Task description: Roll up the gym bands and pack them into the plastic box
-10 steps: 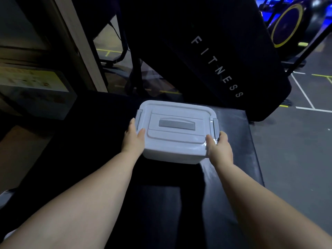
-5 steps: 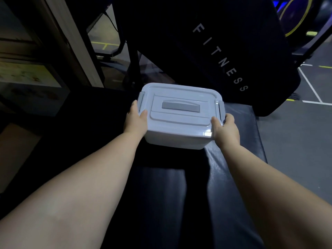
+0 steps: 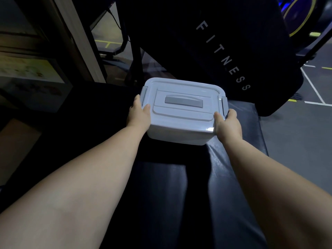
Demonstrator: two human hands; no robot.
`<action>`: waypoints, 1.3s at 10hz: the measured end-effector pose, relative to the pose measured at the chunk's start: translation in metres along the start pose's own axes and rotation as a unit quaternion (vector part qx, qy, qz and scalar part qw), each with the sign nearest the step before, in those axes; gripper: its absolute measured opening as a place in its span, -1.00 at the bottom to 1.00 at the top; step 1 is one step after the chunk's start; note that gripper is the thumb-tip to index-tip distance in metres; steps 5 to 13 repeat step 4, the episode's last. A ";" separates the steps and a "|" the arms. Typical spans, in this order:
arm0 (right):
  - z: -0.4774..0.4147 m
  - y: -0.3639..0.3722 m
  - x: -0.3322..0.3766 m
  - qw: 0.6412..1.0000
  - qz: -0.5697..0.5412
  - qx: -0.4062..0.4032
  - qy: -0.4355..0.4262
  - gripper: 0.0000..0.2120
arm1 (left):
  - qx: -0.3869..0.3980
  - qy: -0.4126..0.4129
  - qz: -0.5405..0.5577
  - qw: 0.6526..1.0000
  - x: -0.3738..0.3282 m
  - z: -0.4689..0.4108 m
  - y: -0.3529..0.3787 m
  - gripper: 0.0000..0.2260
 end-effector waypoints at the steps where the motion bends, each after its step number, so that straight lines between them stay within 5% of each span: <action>1: -0.001 -0.002 0.001 0.999 0.042 0.009 0.010 -0.69 | 0.001 -0.021 -0.020 1.000 -0.004 0.003 -0.003 -0.50; 4: 0.032 -0.025 0.021 0.979 0.202 -0.035 0.002 -0.42 | 0.024 -0.069 -0.093 0.993 0.008 0.035 -0.031 -0.53; 13: 0.032 -0.025 0.021 0.979 0.202 -0.035 0.002 -0.42 | 0.024 -0.069 -0.093 0.993 0.008 0.035 -0.031 -0.53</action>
Point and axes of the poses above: each hand's wrist, its own z-axis away from the middle knuckle, its own y-axis out of the palm, x = y × z, the point moved 1 cm from there along -z, towards the middle knuckle, and after that the axes turned 4 degrees about z, right-handed, at the moved point
